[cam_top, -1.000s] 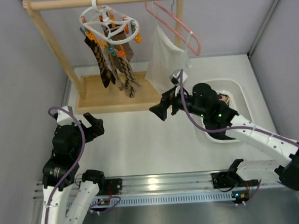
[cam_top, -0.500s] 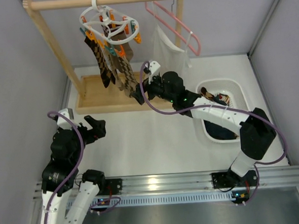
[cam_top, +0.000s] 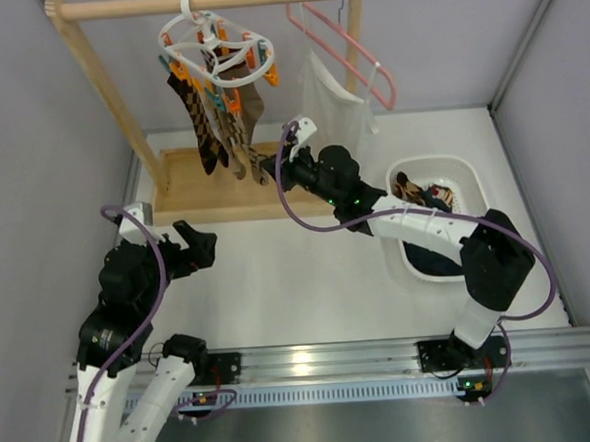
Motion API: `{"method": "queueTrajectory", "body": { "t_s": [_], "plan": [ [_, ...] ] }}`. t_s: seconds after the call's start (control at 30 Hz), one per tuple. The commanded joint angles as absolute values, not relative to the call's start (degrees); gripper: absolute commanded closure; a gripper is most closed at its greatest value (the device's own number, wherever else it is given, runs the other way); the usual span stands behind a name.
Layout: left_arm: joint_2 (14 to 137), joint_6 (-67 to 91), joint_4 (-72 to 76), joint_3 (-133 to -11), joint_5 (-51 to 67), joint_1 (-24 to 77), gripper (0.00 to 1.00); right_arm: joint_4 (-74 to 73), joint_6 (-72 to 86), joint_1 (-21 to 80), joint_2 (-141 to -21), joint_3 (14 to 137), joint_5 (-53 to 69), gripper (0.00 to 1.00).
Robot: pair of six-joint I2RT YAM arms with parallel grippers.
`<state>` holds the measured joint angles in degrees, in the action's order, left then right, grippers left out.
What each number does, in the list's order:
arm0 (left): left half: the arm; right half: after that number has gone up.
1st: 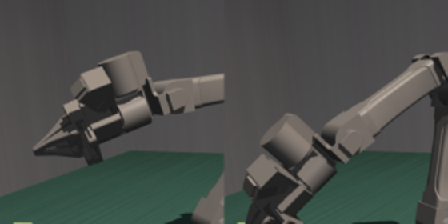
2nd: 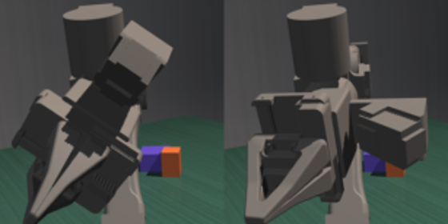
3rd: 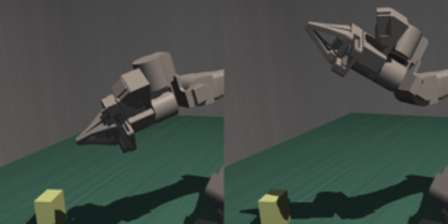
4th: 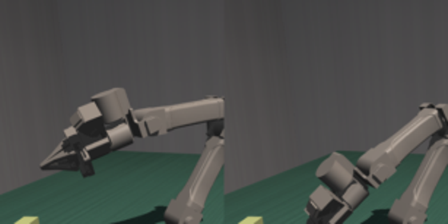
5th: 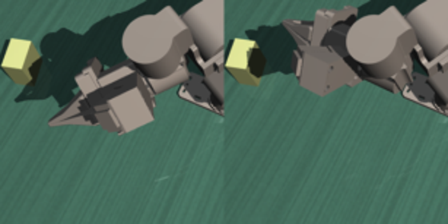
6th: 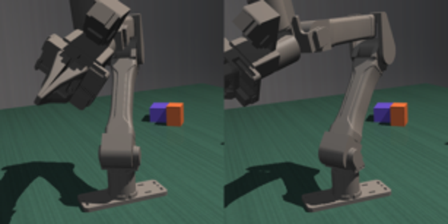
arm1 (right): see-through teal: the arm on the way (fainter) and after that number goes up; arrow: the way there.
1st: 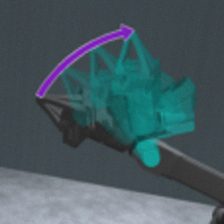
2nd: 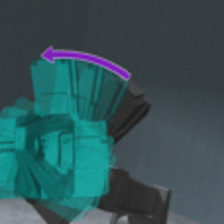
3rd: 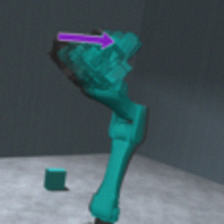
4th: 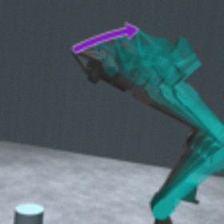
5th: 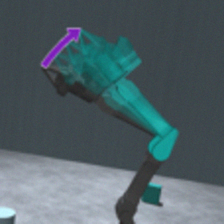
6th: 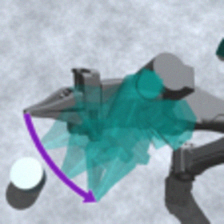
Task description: Remove the socks clipped to the hanger
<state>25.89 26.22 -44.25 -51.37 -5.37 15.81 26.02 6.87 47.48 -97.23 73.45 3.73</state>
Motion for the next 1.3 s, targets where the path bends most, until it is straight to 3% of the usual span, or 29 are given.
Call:
{"method": "queueTrajectory", "body": {
  "t_s": [0.0, 0.3, 0.57, 0.93, 1.03, 1.17, 1.27],
  "plan": [
    [30.3, 26.36, -41.4, -62.61, -1.85, 15.91, 0.02, 32.43, 6.24, 50.88, -95.46, 71.81, 0.89, 1.0],
    [54.47, 28.12, -41.48, -93.92, 5.1, 15.91, 0.02, 31.03, 4.75, 59.75, -90.54, 67.5, -13.51, 1.0],
    [67.04, 23.47, -41.48, -106.42, 0.53, 16.96, 0.03, 29.71, 6.59, 61.7, -86.84, 65.65, -14.68, 1.0],
    [79.89, 14.06, -41.75, -114.17, -47.58, 46.04, 0.02, 28.83, 7.03, 63.19, -89.74, 67.5, -15.56, 1.0],
    [81.29, 13.36, -41.75, -114.08, -55.34, 47.55, 0.04, 28.92, 7.03, 63.63, -89.74, 67.06, -15.38, 1.0],
    [83.05, 12.75, -41.75, -115.48, -57.3, 47.55, 0.13, 29.09, 6.85, 64.16, -89.82, 66.97, -14.94, 1.0],
    [85.5, 11.25, -41.66, -117.41, -60.1, 47.55, 0.13, 28.92, 6.94, 64.34, -90.87, 67.59, -14.5, 1.0]
  ]
}}
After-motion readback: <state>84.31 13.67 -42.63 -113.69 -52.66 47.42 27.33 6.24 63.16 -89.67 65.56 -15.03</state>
